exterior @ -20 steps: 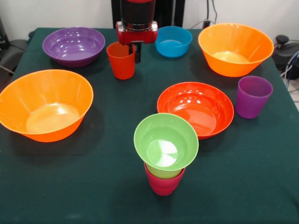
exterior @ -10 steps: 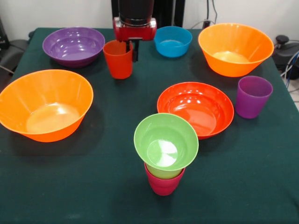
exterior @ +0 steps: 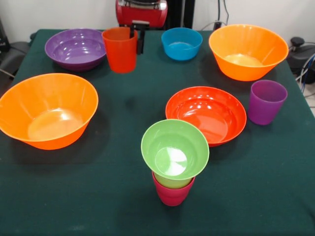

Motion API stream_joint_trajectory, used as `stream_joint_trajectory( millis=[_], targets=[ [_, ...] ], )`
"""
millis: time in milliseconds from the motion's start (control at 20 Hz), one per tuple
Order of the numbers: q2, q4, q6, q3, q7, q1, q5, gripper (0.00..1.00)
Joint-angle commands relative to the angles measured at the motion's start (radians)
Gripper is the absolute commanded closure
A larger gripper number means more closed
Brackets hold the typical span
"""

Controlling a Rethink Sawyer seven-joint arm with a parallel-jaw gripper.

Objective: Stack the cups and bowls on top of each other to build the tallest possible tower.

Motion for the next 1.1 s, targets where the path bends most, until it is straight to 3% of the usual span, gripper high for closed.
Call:
stream_joint_trajectory(
  millis=[50, 150, 500, 1100],
  targets=[
    [-0.074, -0.008, 0.175, 0.061, 0.013, 0.036, 0.094, 1.0],
    [-0.08, -0.026, 0.228, 0.066, 0.019, 0.045, 0.14, 1.0],
    [-0.061, -0.148, 0.343, 0.055, 0.038, 0.102, 0.207, 1.0],
    [0.022, -0.435, 0.523, 0.029, 0.073, 0.194, 0.254, 1.0]
  ],
)
